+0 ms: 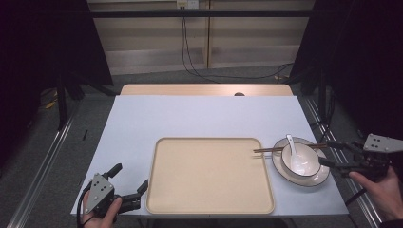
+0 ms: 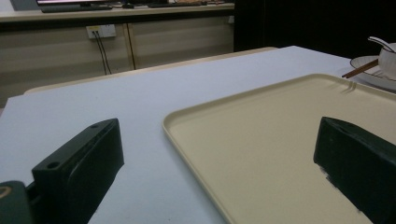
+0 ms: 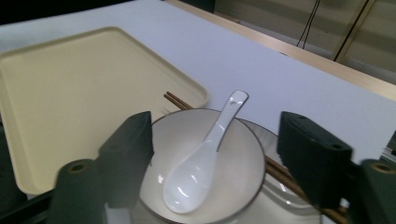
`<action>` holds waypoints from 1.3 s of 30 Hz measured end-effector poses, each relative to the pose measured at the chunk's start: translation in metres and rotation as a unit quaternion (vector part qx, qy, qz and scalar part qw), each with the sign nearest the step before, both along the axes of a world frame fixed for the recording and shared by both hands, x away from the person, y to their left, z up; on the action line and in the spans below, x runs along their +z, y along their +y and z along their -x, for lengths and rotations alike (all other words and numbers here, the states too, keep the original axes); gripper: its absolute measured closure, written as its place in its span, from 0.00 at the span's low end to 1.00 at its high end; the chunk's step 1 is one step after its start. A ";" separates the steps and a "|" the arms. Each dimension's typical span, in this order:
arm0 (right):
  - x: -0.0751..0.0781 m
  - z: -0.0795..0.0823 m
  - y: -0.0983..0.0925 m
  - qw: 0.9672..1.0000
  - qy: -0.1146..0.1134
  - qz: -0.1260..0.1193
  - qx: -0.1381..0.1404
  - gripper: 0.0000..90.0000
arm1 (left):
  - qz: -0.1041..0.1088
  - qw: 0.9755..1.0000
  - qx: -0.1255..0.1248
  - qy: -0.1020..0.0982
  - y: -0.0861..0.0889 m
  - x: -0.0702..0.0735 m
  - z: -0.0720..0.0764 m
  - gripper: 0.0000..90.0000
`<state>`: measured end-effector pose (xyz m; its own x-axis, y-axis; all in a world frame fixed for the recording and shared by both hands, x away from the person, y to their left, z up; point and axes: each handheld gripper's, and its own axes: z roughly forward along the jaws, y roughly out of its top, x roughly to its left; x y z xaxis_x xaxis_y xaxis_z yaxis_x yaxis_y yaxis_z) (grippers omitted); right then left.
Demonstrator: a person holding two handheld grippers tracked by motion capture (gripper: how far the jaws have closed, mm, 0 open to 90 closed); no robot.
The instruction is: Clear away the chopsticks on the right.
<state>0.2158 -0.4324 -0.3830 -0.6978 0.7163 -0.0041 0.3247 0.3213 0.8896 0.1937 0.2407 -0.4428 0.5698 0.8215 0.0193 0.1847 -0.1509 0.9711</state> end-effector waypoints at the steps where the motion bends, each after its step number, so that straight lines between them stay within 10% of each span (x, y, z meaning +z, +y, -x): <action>1: 0.002 -0.005 -0.002 1.000 0.003 0.013 0.002 0.38 | 0.001 1.000 0.002 0.000 0.000 0.000 0.000 0.02; 14: 0.000 -0.072 -0.016 0.989 0.065 0.125 0.052 0.72 | -0.009 1.000 -0.001 0.002 -0.002 -0.001 0.000 0.01; 25: -0.027 -0.114 -0.020 0.964 0.149 0.205 0.085 0.82 | -0.006 1.000 -0.001 0.002 0.000 -0.001 -0.002 0.01; 39: -0.039 -0.125 -0.007 0.957 0.161 0.220 0.099 0.87 | -0.001 1.000 -0.008 -0.006 0.000 -0.001 -0.002 0.01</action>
<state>0.3403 -0.4395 -0.4215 -0.8358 0.5479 -0.0354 0.4534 0.7251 0.5184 0.1953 0.2411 -0.4434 0.5832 0.8118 0.0284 0.1706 -0.1566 0.9728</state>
